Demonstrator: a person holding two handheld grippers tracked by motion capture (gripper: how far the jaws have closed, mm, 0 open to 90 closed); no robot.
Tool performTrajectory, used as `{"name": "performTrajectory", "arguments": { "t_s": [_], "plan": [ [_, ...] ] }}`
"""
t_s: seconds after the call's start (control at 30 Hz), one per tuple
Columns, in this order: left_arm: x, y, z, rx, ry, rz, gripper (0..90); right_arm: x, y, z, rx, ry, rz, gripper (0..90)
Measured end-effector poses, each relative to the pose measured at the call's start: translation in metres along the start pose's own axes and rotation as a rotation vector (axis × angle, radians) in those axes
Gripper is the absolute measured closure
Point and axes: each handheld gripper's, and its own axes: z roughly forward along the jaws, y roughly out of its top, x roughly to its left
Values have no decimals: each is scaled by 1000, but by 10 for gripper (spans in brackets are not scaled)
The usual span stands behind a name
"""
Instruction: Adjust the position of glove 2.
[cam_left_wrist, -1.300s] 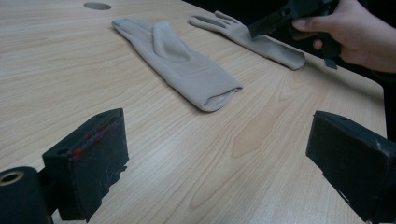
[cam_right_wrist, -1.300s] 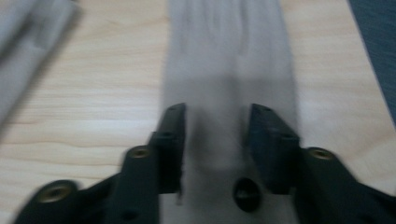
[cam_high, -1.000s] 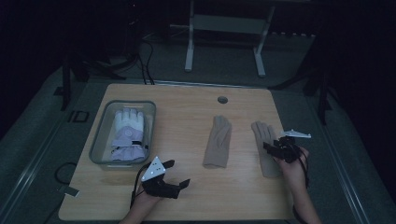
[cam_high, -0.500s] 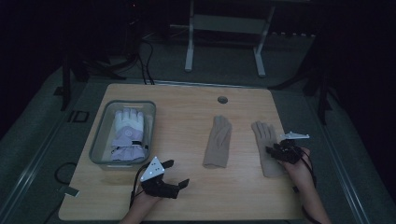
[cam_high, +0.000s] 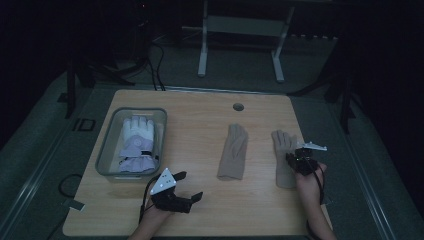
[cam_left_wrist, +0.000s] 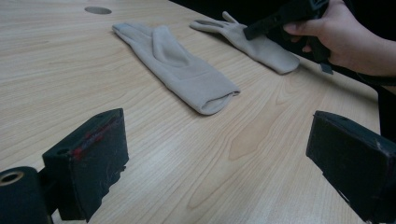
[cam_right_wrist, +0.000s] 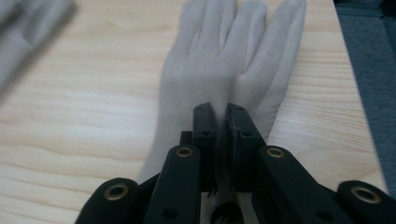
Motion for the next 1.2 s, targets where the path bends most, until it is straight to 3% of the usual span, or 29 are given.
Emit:
{"name": "performTrajectory", "arguments": {
  "t_s": [0.17,0.5,0.7,0.93,1.0,1.2],
  "plan": [
    [0,0,0,0,-3,0,58,18,13,-14,-48,31,68,838],
    [-1,1,-1,-2,-1,9,58,64,42,-30,-131,84,96,837],
    [-1,1,-2,-4,3,12,58,98,58,-34,-165,147,121,837],
    [-1,2,-4,-12,3,15,58,138,64,-27,-159,185,134,836],
    [0,2,-5,-11,4,14,58,146,61,-24,-145,193,163,836],
    [-3,2,-5,-14,2,37,58,163,50,-4,-102,162,146,834]
  ]
}}
